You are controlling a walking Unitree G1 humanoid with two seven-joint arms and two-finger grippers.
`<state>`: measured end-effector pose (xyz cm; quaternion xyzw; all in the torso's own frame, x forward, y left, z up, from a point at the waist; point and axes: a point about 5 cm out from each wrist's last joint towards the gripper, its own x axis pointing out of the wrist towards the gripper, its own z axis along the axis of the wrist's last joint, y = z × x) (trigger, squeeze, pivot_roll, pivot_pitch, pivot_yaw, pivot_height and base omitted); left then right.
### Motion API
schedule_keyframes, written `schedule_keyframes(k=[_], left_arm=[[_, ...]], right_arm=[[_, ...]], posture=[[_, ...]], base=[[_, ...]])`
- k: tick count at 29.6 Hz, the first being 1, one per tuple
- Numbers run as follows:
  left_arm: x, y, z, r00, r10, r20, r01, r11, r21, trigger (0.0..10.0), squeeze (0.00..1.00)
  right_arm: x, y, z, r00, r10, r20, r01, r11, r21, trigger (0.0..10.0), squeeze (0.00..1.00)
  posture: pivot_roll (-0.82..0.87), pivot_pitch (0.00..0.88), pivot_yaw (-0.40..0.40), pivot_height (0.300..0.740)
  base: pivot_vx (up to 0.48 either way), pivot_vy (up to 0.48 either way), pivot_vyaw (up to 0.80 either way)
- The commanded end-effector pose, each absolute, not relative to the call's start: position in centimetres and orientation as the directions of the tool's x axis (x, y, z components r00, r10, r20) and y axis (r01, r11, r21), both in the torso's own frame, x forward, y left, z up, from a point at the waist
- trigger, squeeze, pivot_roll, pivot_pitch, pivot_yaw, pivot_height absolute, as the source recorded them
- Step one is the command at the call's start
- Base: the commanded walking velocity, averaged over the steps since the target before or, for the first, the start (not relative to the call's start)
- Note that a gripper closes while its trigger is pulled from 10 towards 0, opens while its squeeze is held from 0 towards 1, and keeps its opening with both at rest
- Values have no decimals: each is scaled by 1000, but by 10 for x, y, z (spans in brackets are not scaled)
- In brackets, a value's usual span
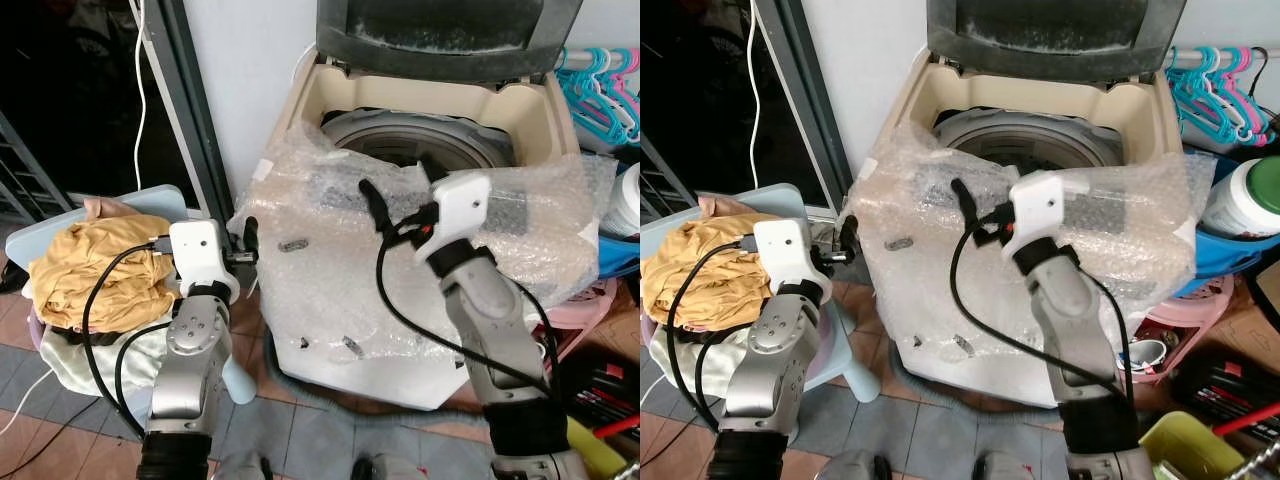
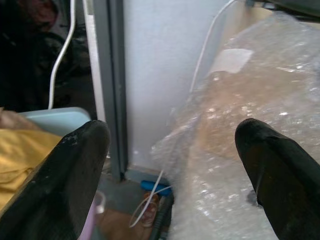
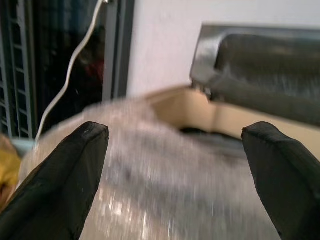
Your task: Clothes washing
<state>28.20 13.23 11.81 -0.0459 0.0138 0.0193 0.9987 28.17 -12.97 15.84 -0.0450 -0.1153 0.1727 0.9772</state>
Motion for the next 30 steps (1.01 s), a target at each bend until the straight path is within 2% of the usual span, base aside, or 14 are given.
schedule_keyframes(k=[1,5,7,9,22,25,30], left_arm=[[280,128,119,999,19,-27,-22,994,-109,10000,0],[281,127,121,1000,9,-22,-11,994,-107,10000,0],[280,127,121,1000,5,-23,-8,994,-106,10000,0],[280,127,120,1000,9,-30,-12,994,-107,10000,0],[278,128,118,998,41,-40,-46,993,-112,10000,0],[278,127,120,1000,18,-22,-21,993,-112,10000,0],[280,124,123,1000,6,-3,-6,995,-98,10000,0]], right_arm=[[278,-132,150,940,291,179,-272,954,-122,10000,0],[273,-134,139,959,251,130,-239,965,-107,10000,0],[273,-141,128,981,187,58,-181,978,-99,10000,0],[275,-148,127,992,119,51,-113,988,-100,10000,0],[271,-133,126,972,235,16,-234,971,-45,10000,0],[269,-129,127,962,272,15,-272,962,-10,10000,0],[274,-136,127,973,227,34,-223,969,-106,10000,0]], posture=[[-49,0,42,740],[-33,0,47,740],[-32,1,43,740],[-30,0,43,740],[-33,4,26,740],[-38,0,29,740],[-31,0,33,740]], base=[[0,0,0],[0,0,0],[0,398,0],[0,480,0],[0,480,0],[0,0,0],[0,0,668]])
